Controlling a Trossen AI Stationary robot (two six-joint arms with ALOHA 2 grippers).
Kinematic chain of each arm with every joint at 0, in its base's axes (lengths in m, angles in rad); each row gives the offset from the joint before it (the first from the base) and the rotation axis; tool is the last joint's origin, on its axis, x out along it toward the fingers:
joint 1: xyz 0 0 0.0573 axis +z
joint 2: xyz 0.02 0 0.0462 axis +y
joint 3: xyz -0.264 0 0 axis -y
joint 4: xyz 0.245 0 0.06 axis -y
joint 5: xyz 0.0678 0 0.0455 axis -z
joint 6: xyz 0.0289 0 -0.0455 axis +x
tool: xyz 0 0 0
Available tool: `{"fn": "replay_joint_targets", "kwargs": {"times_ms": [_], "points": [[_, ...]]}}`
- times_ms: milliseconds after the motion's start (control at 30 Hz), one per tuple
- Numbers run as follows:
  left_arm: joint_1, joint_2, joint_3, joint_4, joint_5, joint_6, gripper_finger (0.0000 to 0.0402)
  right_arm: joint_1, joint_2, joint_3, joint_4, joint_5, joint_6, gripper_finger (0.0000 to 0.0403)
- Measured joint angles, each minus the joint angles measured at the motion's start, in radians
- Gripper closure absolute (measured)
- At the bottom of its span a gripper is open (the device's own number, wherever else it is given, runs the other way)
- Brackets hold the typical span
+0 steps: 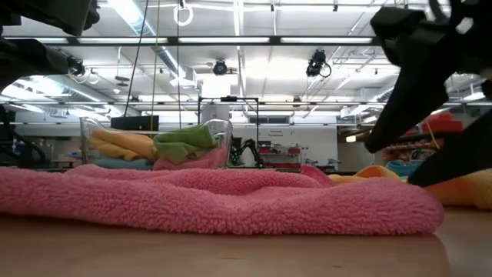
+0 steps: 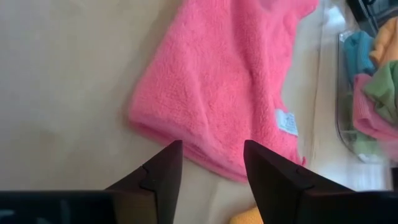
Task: Fold microfiber towels
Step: Fold the pink microfiber towel
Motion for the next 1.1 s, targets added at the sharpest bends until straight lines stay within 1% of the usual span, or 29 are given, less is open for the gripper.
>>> {"fn": "replay_joint_targets", "kwargs": {"times_ms": [200,333,467,600,667,800,867,933,1033,1100], "points": [[-0.001,0.000,0.000,-0.001,0.000,0.001,0.0281,-0.014,0.014,-0.024,0.086,-0.010,-0.065,0.0231],[-0.001,0.000,0.000,-0.001,0.000,0.001,0.0284,-0.025,0.018,-0.037,0.103,-0.050,-0.080,0.0231],[-0.001,0.000,0.000,-0.001,0.000,-0.002,0.0291,-0.022,0.018,-0.046,0.100,-0.050,-0.089,0.0231],[-0.001,0.000,0.000,-0.001,0.000,0.004,0.0289,-0.023,0.018,-0.045,0.146,-0.051,-0.099,0.0231],[-0.001,0.000,0.000,-0.001,0.000,0.004,0.0287,-0.024,0.018,-0.045,0.201,-0.051,-0.130,0.0231],[0.000,0.000,0.000,-0.001,0.000,0.004,0.0286,-0.037,0.018,-0.044,0.233,-0.086,-0.136,0.0236],[0.000,0.000,0.000,-0.002,0.000,0.004,0.0288,-0.046,0.018,-0.044,0.240,-0.117,-0.132,0.0248],[0.000,0.000,0.000,-0.001,0.000,0.004,0.0292,-0.054,0.018,-0.052,0.262,-0.148,-0.131,0.0267],[0.000,0.000,0.000,-0.001,0.000,0.004,0.0295,-0.065,0.018,-0.078,0.313,-0.180,-0.130,0.0308],[0.000,0.000,0.000,-0.001,0.000,0.004,0.0296,-0.069,0.018,-0.087,0.318,-0.189,-0.126,0.0340]]}}
